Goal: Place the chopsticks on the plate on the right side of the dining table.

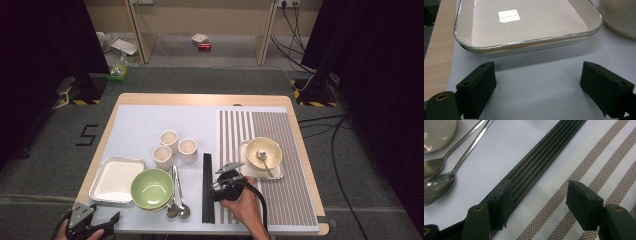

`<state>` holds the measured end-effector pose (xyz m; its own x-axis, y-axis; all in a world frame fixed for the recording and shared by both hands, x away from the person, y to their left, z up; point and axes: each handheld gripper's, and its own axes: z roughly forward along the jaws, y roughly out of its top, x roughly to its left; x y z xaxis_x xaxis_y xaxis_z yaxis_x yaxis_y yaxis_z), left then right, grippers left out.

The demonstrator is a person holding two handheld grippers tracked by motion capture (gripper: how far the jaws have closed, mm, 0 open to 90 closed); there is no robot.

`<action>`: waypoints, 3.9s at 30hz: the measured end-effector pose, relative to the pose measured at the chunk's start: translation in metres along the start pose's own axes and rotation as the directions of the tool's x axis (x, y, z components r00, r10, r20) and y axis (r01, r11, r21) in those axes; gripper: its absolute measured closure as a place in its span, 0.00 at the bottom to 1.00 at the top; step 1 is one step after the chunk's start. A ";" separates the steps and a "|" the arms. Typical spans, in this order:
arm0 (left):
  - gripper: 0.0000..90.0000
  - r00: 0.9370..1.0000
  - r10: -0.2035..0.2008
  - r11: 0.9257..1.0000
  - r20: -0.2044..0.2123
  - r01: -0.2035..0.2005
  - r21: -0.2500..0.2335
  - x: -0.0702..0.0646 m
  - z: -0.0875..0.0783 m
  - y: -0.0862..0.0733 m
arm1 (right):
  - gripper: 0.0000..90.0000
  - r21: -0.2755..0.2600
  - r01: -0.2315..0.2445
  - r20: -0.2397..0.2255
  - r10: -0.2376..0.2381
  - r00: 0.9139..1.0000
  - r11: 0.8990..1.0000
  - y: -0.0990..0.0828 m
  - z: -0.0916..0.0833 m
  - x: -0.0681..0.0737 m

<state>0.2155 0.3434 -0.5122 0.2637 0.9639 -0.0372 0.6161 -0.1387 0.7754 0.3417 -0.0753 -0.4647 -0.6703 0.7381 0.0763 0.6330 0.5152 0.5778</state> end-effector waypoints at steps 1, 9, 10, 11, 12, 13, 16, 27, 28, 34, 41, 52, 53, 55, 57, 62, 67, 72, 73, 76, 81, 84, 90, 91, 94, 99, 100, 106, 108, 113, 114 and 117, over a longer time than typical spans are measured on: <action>0.13 1.000 0.001 1.000 0.004 -0.001 0.004 0.000 0.000 0.000 | 0.43 0.005 0.008 0.002 -0.008 1.000 1.000 0.000 0.001 0.001; 0.13 1.000 0.001 1.000 0.002 -0.001 0.000 0.000 0.000 0.000 | 0.43 0.036 0.035 0.022 -0.036 0.999 0.999 -0.001 0.008 0.006; 0.13 1.000 0.001 1.000 0.005 -0.001 0.005 0.000 0.000 0.000 | 0.44 0.036 0.030 0.026 -0.030 0.999 0.999 -0.001 0.008 0.006; 0.13 1.000 0.001 1.000 0.003 -0.001 0.003 0.000 0.000 0.000 | 0.44 0.038 0.029 0.025 -0.030 0.999 0.999 -0.001 0.008 0.005; 0.13 1.000 0.001 1.000 0.004 -0.001 0.002 0.000 0.000 0.000 | 0.44 0.037 0.031 0.022 -0.032 0.999 0.999 -0.001 0.008 0.005; 0.13 1.000 0.002 1.000 0.007 -0.002 0.004 0.000 0.000 0.000 | 0.44 0.037 0.029 0.023 -0.030 0.999 0.999 -0.001 0.008 0.005; 0.13 1.000 0.003 1.000 0.000 -0.003 -0.006 0.001 0.000 -0.001 | 0.44 0.040 0.041 0.029 -0.042 0.999 0.998 -0.001 0.008 0.006; 0.13 1.000 0.004 1.000 0.010 -0.004 -0.003 0.001 -0.001 -0.001 | 0.50 0.066 0.052 0.026 -0.054 0.998 0.996 -0.002 0.008 0.007; 0.13 1.000 0.003 1.000 0.003 -0.003 -0.010 0.001 0.000 -0.001 | 0.51 0.066 0.054 0.025 -0.056 0.998 0.996 -0.002 0.007 0.006; 0.13 1.000 0.003 1.000 0.004 -0.003 -0.008 0.001 0.000 -0.001 | 0.62 0.066 0.056 0.010 -0.057 0.998 0.996 -0.004 0.004 0.003; 0.13 1.000 0.006 1.000 0.002 -0.006 -0.006 0.001 0.000 -0.001 | 0.74 0.069 0.049 0.015 -0.050 0.999 0.996 -0.007 0.000 -0.004; 0.13 1.000 0.006 1.000 0.003 -0.006 -0.005 0.001 0.000 -0.001 | 0.89 0.066 0.030 0.044 -0.033 0.998 0.997 -0.015 -0.007 -0.018; 0.13 1.000 0.004 1.000 0.004 -0.004 -0.008 0.001 0.000 -0.001 | 0.90 0.064 0.026 0.048 -0.029 0.998 0.998 -0.017 -0.008 -0.019; 0.13 1.000 0.006 1.000 0.005 -0.006 -0.009 0.001 0.000 -0.001 | 0.90 0.066 0.023 0.052 -0.026 0.998 0.998 -0.017 -0.009 -0.020; 0.13 1.000 0.006 1.000 0.003 -0.006 -0.005 0.001 0.000 -0.001 | 0.91 0.071 0.024 0.055 -0.028 0.998 0.997 -0.020 -0.012 -0.022; 0.13 1.000 0.003 1.000 0.004 -0.003 -0.009 0.001 0.000 -0.001 | 0.93 0.074 0.019 0.056 -0.023 0.998 0.997 -0.025 -0.017 -0.024; 0.13 1.000 0.005 1.000 0.008 -0.005 -0.003 0.001 -0.001 -0.001 | 0.93 0.090 0.027 0.055 -0.032 0.998 0.996 -0.031 -0.023 -0.024; 0.13 1.000 0.006 1.000 0.004 -0.006 -0.007 0.001 0.000 -0.001 | 0.91 0.094 0.017 0.053 -0.022 0.998 0.995 -0.032 -0.026 -0.023; 0.13 1.000 0.003 1.000 0.004 -0.003 -0.009 0.001 0.000 -0.001 | 0.91 0.092 0.013 0.056 -0.018 0.998 0.996 -0.029 -0.027 -0.022; 0.13 1.000 0.003 1.000 0.004 -0.003 -0.009 0.001 0.000 -0.001 | 0.88 0.096 0.008 0.058 -0.014 0.998 0.995 -0.025 -0.027 -0.021; 0.13 1.000 0.005 1.000 0.006 -0.005 -0.004 0.001 0.000 -0.001 | 0.75 0.109 0.000 0.066 -0.007 0.998 0.994 -0.018 -0.024 -0.017; 0.13 1.000 0.004 1.000 0.004 -0.004 -0.010 0.001 0.000 -0.001 | 0.68 0.109 0.011 0.059 -0.018 0.998 0.994 -0.018 -0.023 -0.018; 0.13 1.000 0.003 1.000 0.004 -0.003 -0.009 0.001 0.000 -0.001 | 0.76 0.120 0.004 0.052 -0.011 0.999 0.993 -0.015 -0.021 -0.021; 0.13 1.000 0.006 1.000 0.002 -0.006 -0.005 0.001 0.000 -0.001 | 0.78 0.126 0.004 0.049 -0.010 0.999 0.992 -0.014 -0.020 -0.021; 0.13 1.000 0.006 1.000 0.005 -0.006 -0.008 0.001 0.000 -0.001 | 0.84 0.149 0.017 0.057 -0.026 0.998 0.989 -0.013 -0.018 -0.021; 0.13 1.000 0.006 1.000 0.005 -0.006 -0.008 0.001 0.000 -0.001 | 0.92 0.182 0.020 0.065 -0.032 0.997 0.983 -0.015 -0.016 -0.020; 0.13 1.000 0.006 1.000 0.005 -0.006 -0.008 0.001 0.000 -0.001 | 0.92 0.181 0.029 0.065 -0.041 0.997 0.983 -0.015 -0.016 -0.021; 0.13 1.000 0.003 1.000 0.004 -0.003 -0.010 0.001 0.000 -0.001 | 0.95 0.197 0.033 0.069 -0.047 0.996 0.980 -0.022 -0.023 -0.023; 0.13 1.000 0.005 1.000 0.003 -0.005 -0.005 0.001 0.000 -0.001 | 0.95 0.208 0.033 0.067 -0.048 0.997 0.978 -0.026 -0.026 -0.025; 0.13 1.000 0.006 1.000 0.004 -0.006 -0.003 0.001 0.000 -0.001 | 0.95 0.233 0.035 0.071 -0.053 0.996 0.972 -0.034 -0.035 -0.031; 0.13 1.000 0.006 1.000 0.002 -0.006 -0.005 0.001 0.000 -0.001 | 0.95 0.237 0.030 0.068 -0.047 0.997 0.971 -0.035 -0.036 -0.032; 0.13 1.000 0.004 1.000 0.004 -0.004 -0.008 0.001 0.000 -0.001 | 0.93 0.236 0.027 0.071 -0.045 0.996 0.971 -0.035 -0.038 -0.033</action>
<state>0.2149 0.3444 -0.5130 0.2687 0.9625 -0.0365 0.6090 -0.1404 0.7806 0.3270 -0.1340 -0.4570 -0.6693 0.7430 -0.0075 0.6879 0.6234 0.3717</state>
